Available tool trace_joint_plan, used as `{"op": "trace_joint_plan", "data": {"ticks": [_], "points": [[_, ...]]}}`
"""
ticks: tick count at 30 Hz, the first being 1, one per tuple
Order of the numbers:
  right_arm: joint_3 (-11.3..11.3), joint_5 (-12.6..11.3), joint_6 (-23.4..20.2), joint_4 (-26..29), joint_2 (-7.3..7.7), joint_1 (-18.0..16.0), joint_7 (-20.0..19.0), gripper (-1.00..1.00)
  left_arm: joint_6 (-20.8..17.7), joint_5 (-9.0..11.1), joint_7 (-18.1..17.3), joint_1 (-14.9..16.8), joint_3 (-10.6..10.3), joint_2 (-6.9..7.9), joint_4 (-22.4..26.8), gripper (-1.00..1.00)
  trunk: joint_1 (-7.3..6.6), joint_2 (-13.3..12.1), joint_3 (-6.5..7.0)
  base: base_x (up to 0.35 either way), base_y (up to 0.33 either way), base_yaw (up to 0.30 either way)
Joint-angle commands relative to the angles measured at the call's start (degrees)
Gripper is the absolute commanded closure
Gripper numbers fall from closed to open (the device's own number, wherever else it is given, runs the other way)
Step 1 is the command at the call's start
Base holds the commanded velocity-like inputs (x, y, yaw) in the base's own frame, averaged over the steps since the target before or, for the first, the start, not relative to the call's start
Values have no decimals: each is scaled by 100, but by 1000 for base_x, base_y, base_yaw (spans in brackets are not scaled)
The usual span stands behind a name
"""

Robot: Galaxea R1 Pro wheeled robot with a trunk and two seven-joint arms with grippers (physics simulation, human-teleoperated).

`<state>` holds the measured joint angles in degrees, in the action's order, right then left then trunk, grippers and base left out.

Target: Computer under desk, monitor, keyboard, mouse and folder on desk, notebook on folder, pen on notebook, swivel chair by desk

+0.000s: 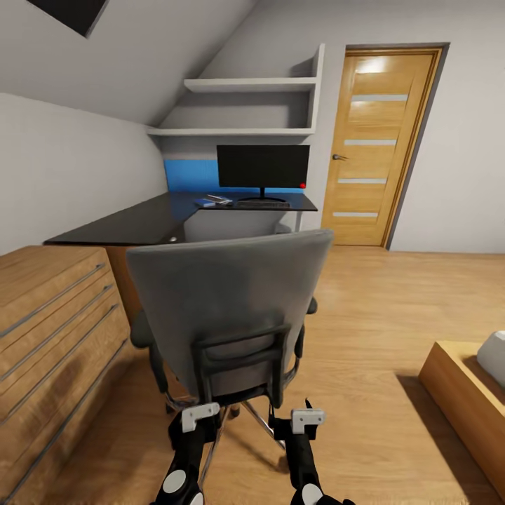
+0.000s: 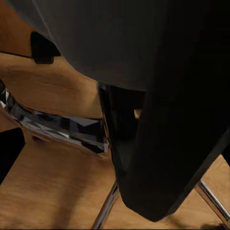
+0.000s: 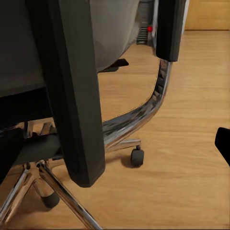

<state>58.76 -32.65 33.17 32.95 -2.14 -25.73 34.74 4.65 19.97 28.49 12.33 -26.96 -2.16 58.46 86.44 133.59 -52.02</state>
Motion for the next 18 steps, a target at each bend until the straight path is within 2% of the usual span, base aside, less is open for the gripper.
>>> {"op": "trace_joint_plan", "data": {"ticks": [1,5,11,18], "points": [[48,-40,23,1,3,-11,41,-100,45,60,34,6,-19,3,-2,-100,-3,3,-5,-205,194,0],[48,-40,23,1,3,-11,41,-100,45,60,34,6,-19,3,-3,-100,-3,3,-5,-130,113,0],[51,-37,23,1,0,-11,41,-100,45,60,34,6,-19,5,-2,-100,-3,3,-5,-20,17,0],[56,-34,24,1,-1,-11,41,-100,45,60,34,6,-19,5,-8,-100,-3,3,-5,78,2,0]]}}
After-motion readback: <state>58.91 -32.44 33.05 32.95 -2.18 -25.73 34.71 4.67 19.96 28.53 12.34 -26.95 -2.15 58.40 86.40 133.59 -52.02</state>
